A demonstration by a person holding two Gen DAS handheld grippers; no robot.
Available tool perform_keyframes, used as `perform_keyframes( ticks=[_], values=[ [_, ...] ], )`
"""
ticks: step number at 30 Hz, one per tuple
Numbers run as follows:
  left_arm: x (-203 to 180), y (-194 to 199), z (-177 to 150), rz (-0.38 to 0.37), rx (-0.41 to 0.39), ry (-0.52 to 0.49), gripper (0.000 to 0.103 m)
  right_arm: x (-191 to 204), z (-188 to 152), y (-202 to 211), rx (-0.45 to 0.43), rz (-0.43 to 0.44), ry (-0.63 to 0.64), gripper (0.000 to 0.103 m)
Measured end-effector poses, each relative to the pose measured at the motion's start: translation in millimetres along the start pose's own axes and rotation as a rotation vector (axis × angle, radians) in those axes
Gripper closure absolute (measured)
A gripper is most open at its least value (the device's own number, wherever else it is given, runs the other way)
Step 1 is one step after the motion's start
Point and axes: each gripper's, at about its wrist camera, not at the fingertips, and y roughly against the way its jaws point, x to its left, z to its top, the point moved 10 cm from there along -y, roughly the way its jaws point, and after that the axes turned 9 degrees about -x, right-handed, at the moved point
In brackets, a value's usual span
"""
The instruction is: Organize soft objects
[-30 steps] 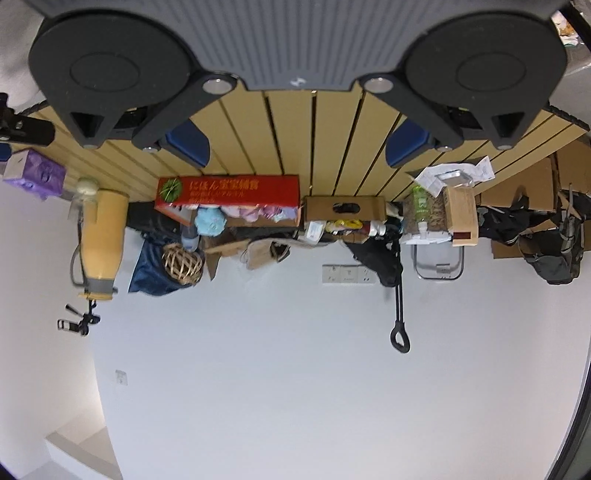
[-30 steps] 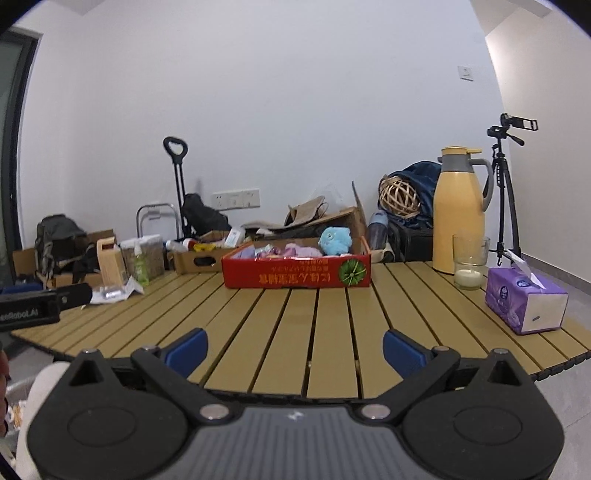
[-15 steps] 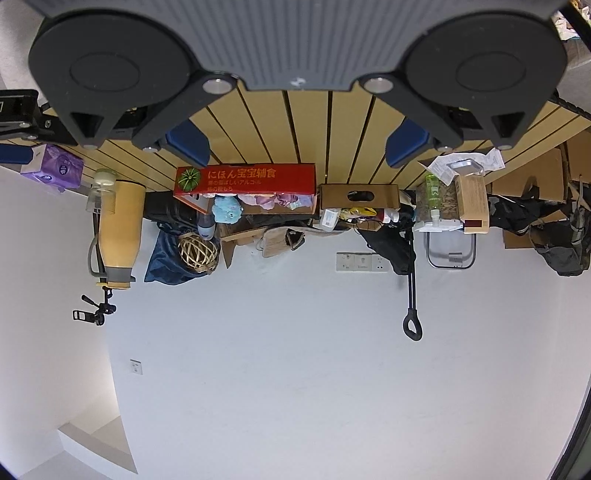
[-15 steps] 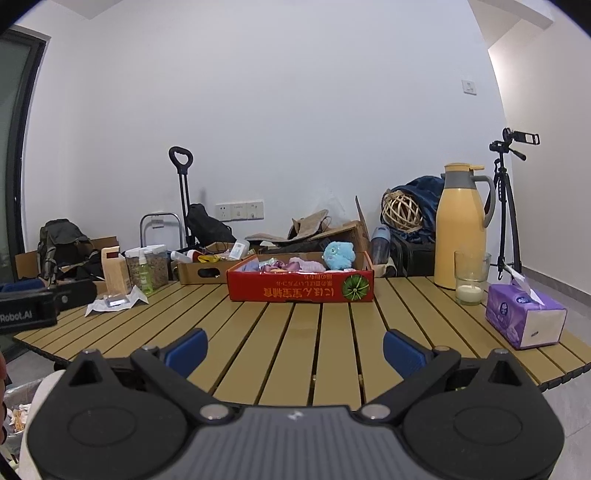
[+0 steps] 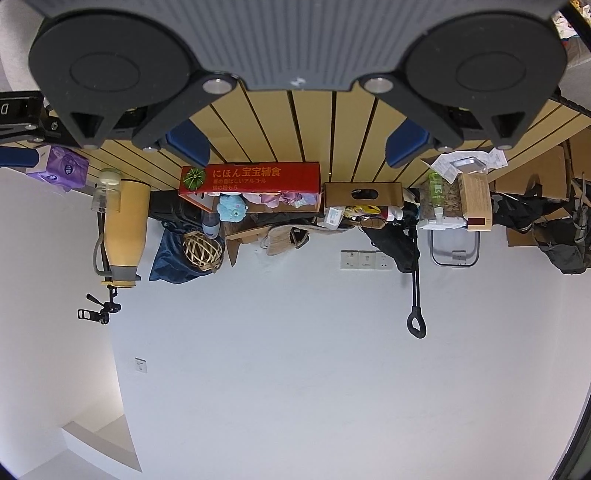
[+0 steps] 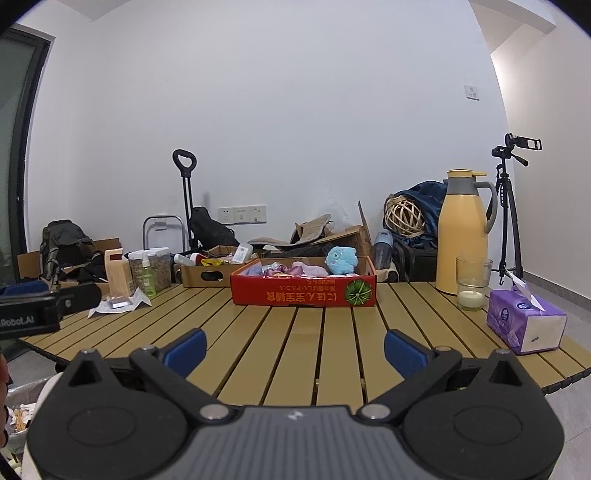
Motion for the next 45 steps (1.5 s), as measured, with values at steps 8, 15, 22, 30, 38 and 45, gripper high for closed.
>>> perform_keyframes(
  ticks=[8, 15, 22, 30, 38, 45],
  values=[
    [-1.4, 1.1, 0.6, -0.008, -0.002, 0.0, 0.0, -4.4, -0.8, -3.4, 0.012, -0.008, -0.016, 0.0],
    [-0.5, 1.6, 1.9, -0.007, -0.008, 0.002, 0.0, -3.7, -0.1, -0.6, -0.003, -0.009, -0.007, 0.0],
    [0.1, 1.2, 3.4, -0.003, -0.014, 0.007, 0.0, -4.1, 0.0, 0.4, -0.004, -0.011, -0.009, 0.0],
    [-0.5, 1.3, 3.5, -0.005, -0.015, 0.006, 0.0, -3.6, -0.2, 0.2, 0.001, -0.006, -0.016, 0.0],
    [-0.6, 2.2, 5.4, -0.018, -0.016, 0.012, 0.0, -4.4, 0.5, 0.8, -0.004, -0.008, -0.015, 0.0],
    [-1.5, 6.0, 9.4, -0.02, -0.05, 0.006, 0.0, -3.4, -0.1, 1.1, -0.004, -0.006, -0.011, 0.0]
  ],
)
